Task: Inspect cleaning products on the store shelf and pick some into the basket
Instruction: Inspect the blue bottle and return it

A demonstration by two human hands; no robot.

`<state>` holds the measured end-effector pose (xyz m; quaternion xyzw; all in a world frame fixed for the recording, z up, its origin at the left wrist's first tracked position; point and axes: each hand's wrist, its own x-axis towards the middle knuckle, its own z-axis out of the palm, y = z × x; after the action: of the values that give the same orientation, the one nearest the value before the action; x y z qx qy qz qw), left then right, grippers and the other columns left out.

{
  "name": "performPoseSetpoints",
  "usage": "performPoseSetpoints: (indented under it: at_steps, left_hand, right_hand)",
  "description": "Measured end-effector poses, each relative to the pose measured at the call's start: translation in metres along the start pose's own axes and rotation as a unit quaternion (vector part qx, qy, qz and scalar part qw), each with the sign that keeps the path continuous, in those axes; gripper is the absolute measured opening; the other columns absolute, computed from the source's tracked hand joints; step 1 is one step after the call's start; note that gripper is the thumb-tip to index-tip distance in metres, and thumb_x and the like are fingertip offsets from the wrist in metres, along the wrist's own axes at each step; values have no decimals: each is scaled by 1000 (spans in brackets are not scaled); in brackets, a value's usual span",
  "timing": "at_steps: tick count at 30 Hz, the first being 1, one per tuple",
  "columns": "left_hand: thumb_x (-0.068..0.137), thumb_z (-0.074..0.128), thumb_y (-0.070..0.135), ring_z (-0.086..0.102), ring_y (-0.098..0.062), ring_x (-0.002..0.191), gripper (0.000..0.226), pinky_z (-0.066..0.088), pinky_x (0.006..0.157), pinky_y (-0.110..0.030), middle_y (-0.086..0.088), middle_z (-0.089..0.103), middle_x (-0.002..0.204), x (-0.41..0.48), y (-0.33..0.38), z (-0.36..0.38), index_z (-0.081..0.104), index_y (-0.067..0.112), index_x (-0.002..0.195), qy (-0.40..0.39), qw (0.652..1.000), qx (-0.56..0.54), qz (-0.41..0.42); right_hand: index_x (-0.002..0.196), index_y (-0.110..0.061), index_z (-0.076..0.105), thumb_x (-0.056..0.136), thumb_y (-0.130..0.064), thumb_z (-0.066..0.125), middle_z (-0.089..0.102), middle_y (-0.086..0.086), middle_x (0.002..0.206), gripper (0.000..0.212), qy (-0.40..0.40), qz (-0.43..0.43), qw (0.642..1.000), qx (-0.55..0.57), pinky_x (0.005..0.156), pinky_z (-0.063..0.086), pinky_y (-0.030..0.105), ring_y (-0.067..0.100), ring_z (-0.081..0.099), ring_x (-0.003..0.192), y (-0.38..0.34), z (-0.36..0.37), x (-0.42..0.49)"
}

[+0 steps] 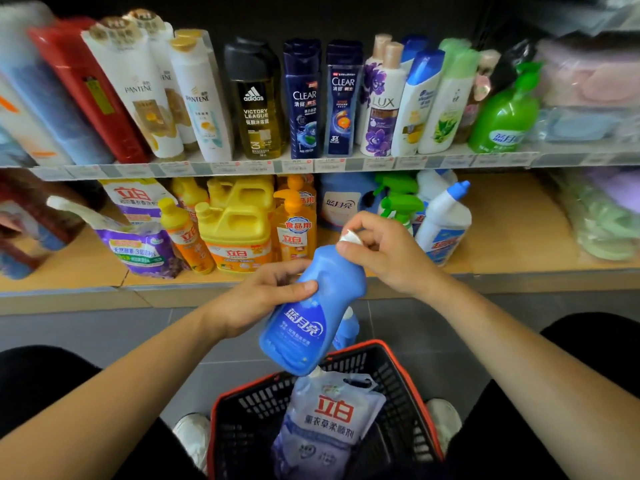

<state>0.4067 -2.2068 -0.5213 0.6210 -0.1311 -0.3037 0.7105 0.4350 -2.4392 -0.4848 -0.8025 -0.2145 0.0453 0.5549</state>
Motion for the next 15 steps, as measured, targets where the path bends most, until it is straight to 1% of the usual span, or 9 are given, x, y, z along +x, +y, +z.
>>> performPoseSetpoints:
  at_steps: [2,4,5,6,7,9,11,14,15]
  left_hand:
    - [95,65,12,71,-25,101,36,59,82,-32,-21,72,117,2,-7,5,61,5,130,25,999,30,15]
    - [90,68,10,72,-20,98,37,59,80,-29,-12,75,112,4,-14,11,64,7,127,40,997,62,34]
    - [88,70,10,72,-17,98,38,58,80,-28,-9,76,111,6,-18,14,65,9,125,47,995,80,44]
    - [86,72,10,72,-15,99,39,58,82,-29,-7,77,111,8,-21,16,66,10,124,52,992,101,53]
    - [84,75,11,71,-14,101,39,58,84,-31,-6,77,112,9,-24,17,66,10,123,59,988,126,61]
    - [82,82,19,68,-15,102,43,58,89,-43,-6,77,111,11,-31,18,67,8,121,85,973,202,74]
    - [80,81,36,68,-19,95,46,56,84,-52,-3,77,104,13,-36,19,69,12,117,122,937,316,83]
    - [76,69,60,70,-26,89,53,53,71,-48,2,76,95,15,-40,20,68,25,116,179,858,472,95]
    - [75,66,64,70,-26,90,56,53,70,-47,2,76,96,17,-41,20,67,27,118,191,842,497,93]
  right_hand:
    - [86,-7,57,89,-21,69,58,26,67,19,19,14,1000,-14,56,34,33,20,44,59,10,2,-2]
    - [80,-15,57,91,-19,70,60,5,57,17,42,28,998,-47,53,35,27,7,44,54,22,5,-4]
    - [77,-18,56,91,-19,70,58,-5,53,19,50,33,996,-67,52,33,20,2,42,50,26,7,-4]
    - [74,-21,56,90,-19,70,55,-10,50,21,56,41,994,-84,50,30,15,1,43,48,29,8,-4]
    - [73,-19,58,90,-20,70,53,-10,50,21,60,53,992,-101,49,29,15,1,45,48,32,10,-3]
    - [72,-10,63,88,-25,71,55,-3,55,23,68,78,984,-142,52,30,24,4,46,53,37,12,-1]
    - [69,-5,63,87,-28,71,59,6,62,30,82,100,976,-176,59,33,30,9,46,58,41,14,1]
    - [65,-7,60,87,-31,70,53,1,60,34,115,133,965,-196,65,37,36,17,50,65,45,15,4]
    - [66,-6,60,87,-31,70,52,1,60,34,122,137,962,-200,66,39,38,20,51,67,45,15,5]
